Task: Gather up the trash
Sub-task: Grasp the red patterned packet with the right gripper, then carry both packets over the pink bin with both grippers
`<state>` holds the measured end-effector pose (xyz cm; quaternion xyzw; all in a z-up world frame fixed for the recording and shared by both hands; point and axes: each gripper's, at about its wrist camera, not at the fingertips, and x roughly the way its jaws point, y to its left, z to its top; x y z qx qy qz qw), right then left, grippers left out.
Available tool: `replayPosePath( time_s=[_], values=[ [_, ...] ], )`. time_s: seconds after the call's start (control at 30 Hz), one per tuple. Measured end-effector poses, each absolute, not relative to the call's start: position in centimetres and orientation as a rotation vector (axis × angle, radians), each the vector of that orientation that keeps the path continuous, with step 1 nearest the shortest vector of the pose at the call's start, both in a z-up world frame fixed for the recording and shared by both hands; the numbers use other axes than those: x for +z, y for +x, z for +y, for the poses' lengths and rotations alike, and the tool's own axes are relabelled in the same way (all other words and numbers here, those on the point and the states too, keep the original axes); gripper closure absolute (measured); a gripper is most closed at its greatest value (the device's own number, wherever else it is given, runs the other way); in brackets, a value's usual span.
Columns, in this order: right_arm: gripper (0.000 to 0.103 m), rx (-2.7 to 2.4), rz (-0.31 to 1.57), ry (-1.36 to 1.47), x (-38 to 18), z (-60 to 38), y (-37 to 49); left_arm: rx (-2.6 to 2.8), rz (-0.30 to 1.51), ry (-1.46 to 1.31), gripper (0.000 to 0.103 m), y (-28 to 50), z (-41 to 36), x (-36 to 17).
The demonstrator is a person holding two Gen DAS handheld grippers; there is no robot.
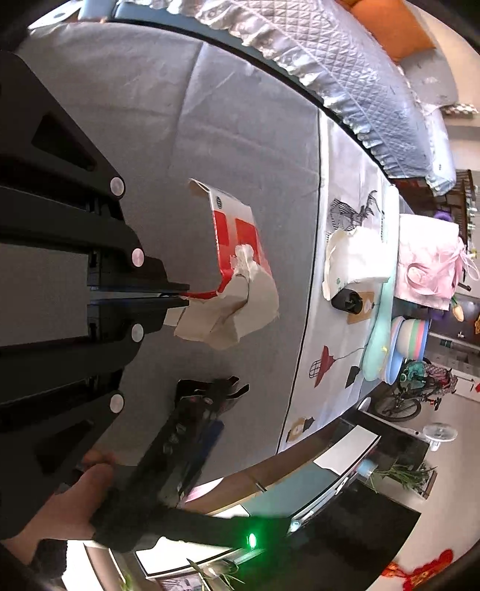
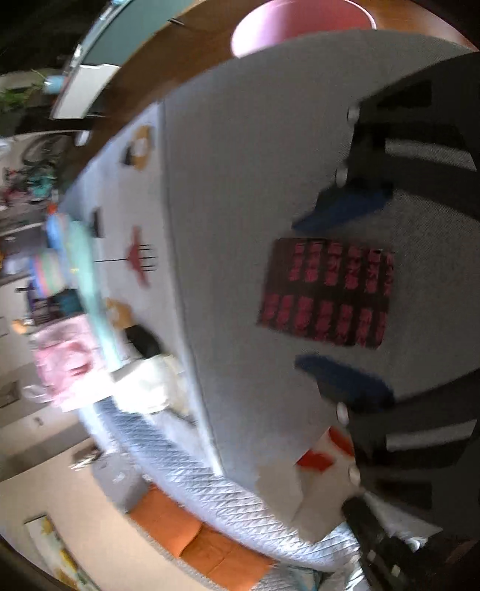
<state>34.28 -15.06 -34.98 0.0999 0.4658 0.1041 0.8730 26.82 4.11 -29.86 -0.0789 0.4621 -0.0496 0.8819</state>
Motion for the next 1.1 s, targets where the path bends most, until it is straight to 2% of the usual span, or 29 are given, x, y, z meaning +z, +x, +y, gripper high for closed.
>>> replayPosePath(
  time_s=[0.13, 0.53, 0.7, 0.9, 1.1],
  values=[
    [0.052, 0.274, 0.983, 0.166, -34.8, -14.6, 35.0, -0.122, 0.964, -0.152, 0.101, 27.1, 4.1, -29.7],
    [0.052, 0.351, 0.848, 0.212, -26.6, -16.3, 28.6, -0.235, 0.913, -0.072, 0.103, 25.4, 1.3, -26.6],
    [0.052, 0.347, 0.843, 0.312, -25.2, -18.3, 23.9, -0.285, 0.889, -0.087, 0.103, 22.9, 0.7, -24.7],
    [0.052, 0.377, 0.757, 0.260, -22.4, -18.5, 18.8, -0.331, 0.849, -0.086, 0.103, 19.0, -0.7, -22.4],
    [0.052, 0.383, 0.712, 0.280, -21.6, -19.9, 17.6, -0.368, 0.839, -0.069, 0.103, 16.0, -1.8, -20.8]
  ],
)
